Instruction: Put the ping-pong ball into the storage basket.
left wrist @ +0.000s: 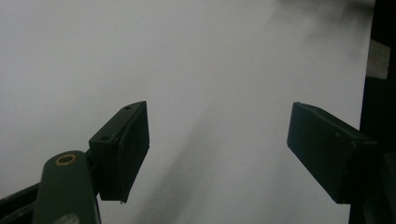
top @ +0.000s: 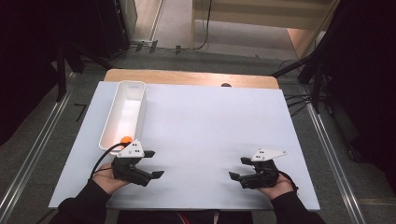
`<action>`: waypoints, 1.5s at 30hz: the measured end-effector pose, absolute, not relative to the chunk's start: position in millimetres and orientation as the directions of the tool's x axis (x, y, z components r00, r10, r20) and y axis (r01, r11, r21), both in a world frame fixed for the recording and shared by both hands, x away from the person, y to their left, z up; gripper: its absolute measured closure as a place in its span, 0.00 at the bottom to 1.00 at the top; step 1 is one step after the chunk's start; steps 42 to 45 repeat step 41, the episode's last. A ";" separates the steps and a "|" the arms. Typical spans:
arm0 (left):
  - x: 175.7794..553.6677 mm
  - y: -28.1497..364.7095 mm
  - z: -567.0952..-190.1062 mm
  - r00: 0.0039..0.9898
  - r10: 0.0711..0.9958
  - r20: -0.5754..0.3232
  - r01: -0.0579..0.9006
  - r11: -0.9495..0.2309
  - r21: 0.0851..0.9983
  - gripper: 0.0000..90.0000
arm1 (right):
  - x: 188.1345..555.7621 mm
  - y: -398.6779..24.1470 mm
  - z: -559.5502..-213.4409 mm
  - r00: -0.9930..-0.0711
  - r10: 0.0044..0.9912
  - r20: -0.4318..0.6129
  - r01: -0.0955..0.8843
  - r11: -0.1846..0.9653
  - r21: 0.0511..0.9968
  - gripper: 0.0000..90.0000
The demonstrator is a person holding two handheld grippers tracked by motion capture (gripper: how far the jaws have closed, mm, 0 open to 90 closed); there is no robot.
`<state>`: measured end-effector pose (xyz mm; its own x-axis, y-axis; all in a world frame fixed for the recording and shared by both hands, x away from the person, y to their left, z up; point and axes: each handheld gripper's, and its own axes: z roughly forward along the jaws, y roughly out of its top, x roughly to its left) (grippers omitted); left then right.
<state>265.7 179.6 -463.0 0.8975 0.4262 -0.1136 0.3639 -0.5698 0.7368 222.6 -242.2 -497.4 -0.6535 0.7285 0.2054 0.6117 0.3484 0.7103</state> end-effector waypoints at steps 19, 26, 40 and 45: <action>263.3 185.6 -468.9 0.902 0.420 -0.105 0.362 -0.599 0.714 0.24 | 222.4 -241.7 -497.5 -0.657 0.725 0.206 0.610 0.350 0.711 0.24; 263.3 185.5 -468.9 0.902 0.419 -0.104 0.361 -0.601 0.713 0.24 | 222.4 -241.6 -497.6 -0.656 0.726 0.206 0.610 0.350 0.711 0.24; 263.9 185.5 -469.9 0.904 0.412 -0.111 0.363 -0.605 0.708 0.24 | 222.4 -241.6 -497.7 -0.657 0.725 0.207 0.611 0.351 0.710 0.24; 264.0 185.5 -470.1 0.905 0.410 -0.112 0.363 -0.609 0.705 0.24 | 222.4 -241.5 -497.7 -0.656 0.726 0.206 0.611 0.351 0.710 0.24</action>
